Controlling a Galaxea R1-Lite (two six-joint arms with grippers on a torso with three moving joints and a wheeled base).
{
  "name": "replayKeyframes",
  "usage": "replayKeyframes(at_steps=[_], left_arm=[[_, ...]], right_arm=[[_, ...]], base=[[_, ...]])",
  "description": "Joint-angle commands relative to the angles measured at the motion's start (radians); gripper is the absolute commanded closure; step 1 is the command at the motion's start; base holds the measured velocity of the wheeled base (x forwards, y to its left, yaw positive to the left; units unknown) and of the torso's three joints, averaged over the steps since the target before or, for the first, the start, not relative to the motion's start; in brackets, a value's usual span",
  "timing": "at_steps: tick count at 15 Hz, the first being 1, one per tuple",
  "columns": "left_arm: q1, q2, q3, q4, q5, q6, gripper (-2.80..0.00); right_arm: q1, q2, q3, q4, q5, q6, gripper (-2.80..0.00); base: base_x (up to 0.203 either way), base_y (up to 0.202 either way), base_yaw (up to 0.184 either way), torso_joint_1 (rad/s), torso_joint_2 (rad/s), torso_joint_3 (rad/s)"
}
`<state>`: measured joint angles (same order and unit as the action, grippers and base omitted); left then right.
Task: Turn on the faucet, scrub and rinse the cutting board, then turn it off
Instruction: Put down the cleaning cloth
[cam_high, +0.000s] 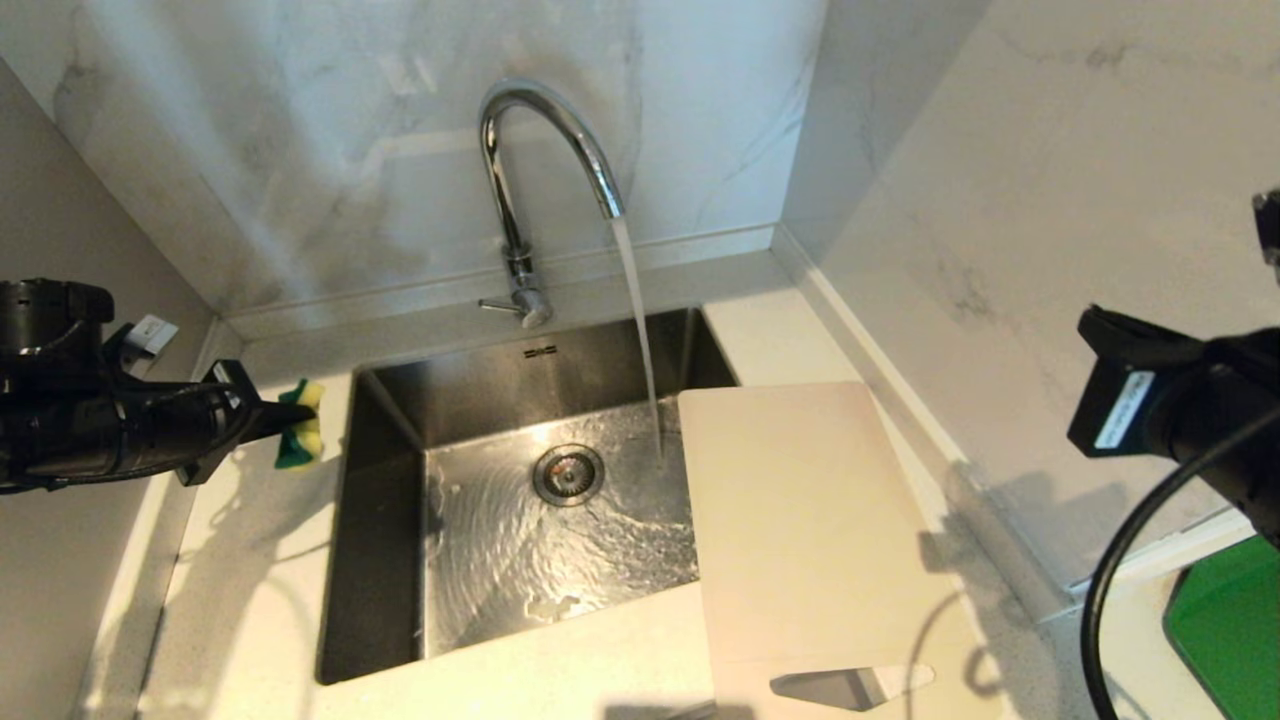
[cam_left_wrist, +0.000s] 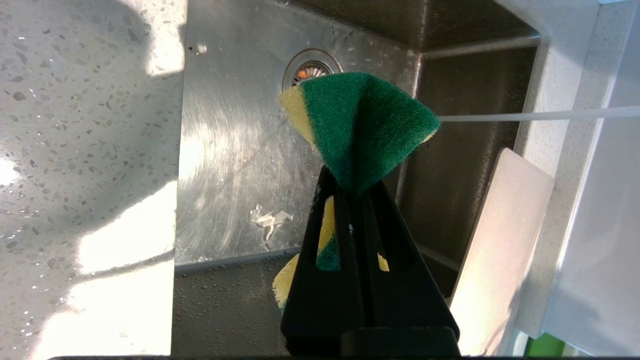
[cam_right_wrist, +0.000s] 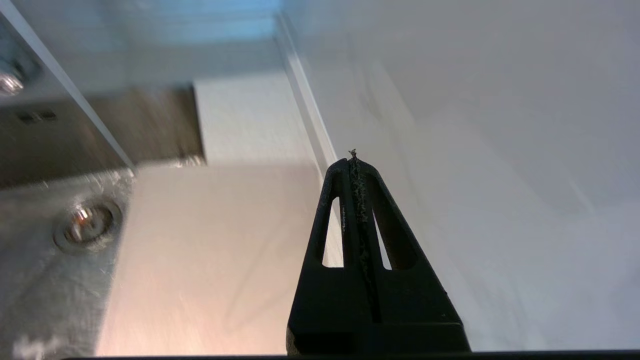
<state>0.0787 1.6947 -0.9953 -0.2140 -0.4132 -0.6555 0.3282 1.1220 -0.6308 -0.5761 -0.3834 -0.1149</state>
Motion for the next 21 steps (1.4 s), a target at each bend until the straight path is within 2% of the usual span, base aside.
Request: replayKeyframes(at_steps=[1, 3, 8, 11, 13, 15, 17, 18, 21], left_arm=[[0.000, -0.001, -0.002, -0.001, -0.002, -0.003, 0.00], [0.000, 0.001, -0.002, -0.002, -0.001, -0.003, 0.00], [-0.002, 0.037, -0.020, -0.003, 0.004, 0.013, 0.00], [-0.002, 0.056, -0.023, -0.008, 0.002, 0.015, 0.00], [-0.002, 0.068, -0.029, -0.011, 0.002, 0.027, 0.00], [-0.001, 0.071, -0.027, -0.011, 0.001, 0.028, 0.00], [0.000, 0.068, -0.025, -0.011, 0.001, 0.030, 0.00], [-0.002, 0.069, -0.025, -0.011, 0.001, 0.030, 0.00], [-0.011, 0.069, -0.025, -0.011, 0.002, 0.031, 0.00]], right_arm=[[-0.089, -0.129, 0.149, -0.007, 0.001, 0.023, 0.00], [-0.192, -0.200, 0.253, -0.038, 0.013, 0.031, 0.00], [-0.338, -0.391, 0.545, -0.082, 0.052, 0.035, 0.00], [-0.455, -0.537, 0.619, -0.073, 0.073, -0.023, 0.00], [-0.471, -0.657, 0.628, -0.009, 0.144, -0.038, 0.00], [-0.477, -0.806, 0.630, 0.164, 0.219, -0.031, 0.00], [-0.484, -0.847, 0.632, 0.322, 0.273, -0.025, 0.00], [-0.486, -0.842, 0.632, 0.367, 0.328, -0.041, 0.00], [-0.486, -0.840, 0.631, 0.421, 0.593, -0.051, 0.00]], base=[[0.000, 0.000, 0.000, 0.000, 0.00, 0.000], [0.000, 0.000, 0.000, 0.000, 0.00, 0.000], [0.000, 0.000, 0.000, 0.000, 0.00, 0.000], [0.000, 0.000, 0.000, 0.000, 0.00, 0.000], [0.000, 0.000, 0.000, 0.000, 0.00, 0.000], [0.000, 0.000, 0.000, 0.000, 0.00, 0.000], [0.000, 0.000, 0.000, 0.000, 0.00, 0.000], [0.000, 0.000, 0.000, 0.000, 0.00, 0.000], [0.000, 0.000, 0.000, 0.000, 0.00, 0.000]])
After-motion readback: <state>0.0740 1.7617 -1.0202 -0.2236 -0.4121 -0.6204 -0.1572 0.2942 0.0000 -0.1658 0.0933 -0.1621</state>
